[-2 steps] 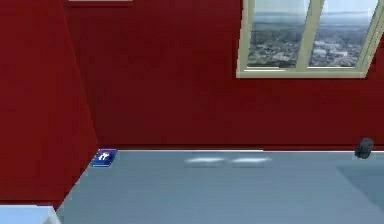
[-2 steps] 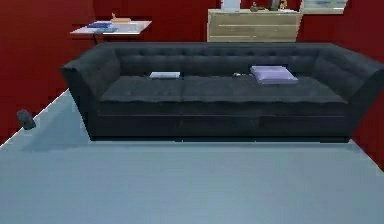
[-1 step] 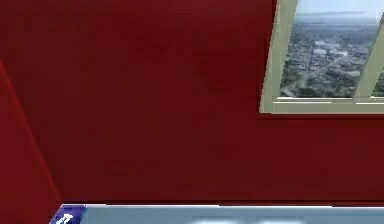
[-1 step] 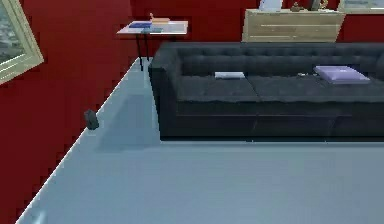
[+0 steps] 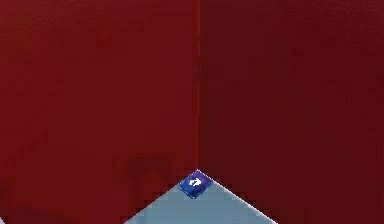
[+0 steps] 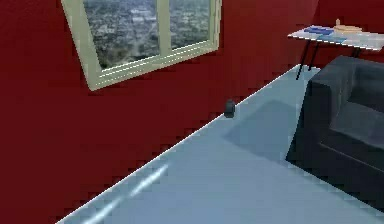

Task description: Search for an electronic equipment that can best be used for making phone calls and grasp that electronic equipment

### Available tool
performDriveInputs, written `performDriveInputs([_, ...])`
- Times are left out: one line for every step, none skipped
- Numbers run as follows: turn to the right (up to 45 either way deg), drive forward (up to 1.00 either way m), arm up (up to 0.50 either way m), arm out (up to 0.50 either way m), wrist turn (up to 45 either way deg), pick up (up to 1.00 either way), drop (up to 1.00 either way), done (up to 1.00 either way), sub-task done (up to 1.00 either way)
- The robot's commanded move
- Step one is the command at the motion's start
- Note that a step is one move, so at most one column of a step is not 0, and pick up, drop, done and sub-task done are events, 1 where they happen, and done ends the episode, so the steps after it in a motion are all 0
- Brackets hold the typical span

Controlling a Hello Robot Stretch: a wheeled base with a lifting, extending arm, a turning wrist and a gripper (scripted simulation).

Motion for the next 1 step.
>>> performDriveInputs([0.0,0.25,0.00,0.00,0.0,0.00,0.00,0.00,0.00])
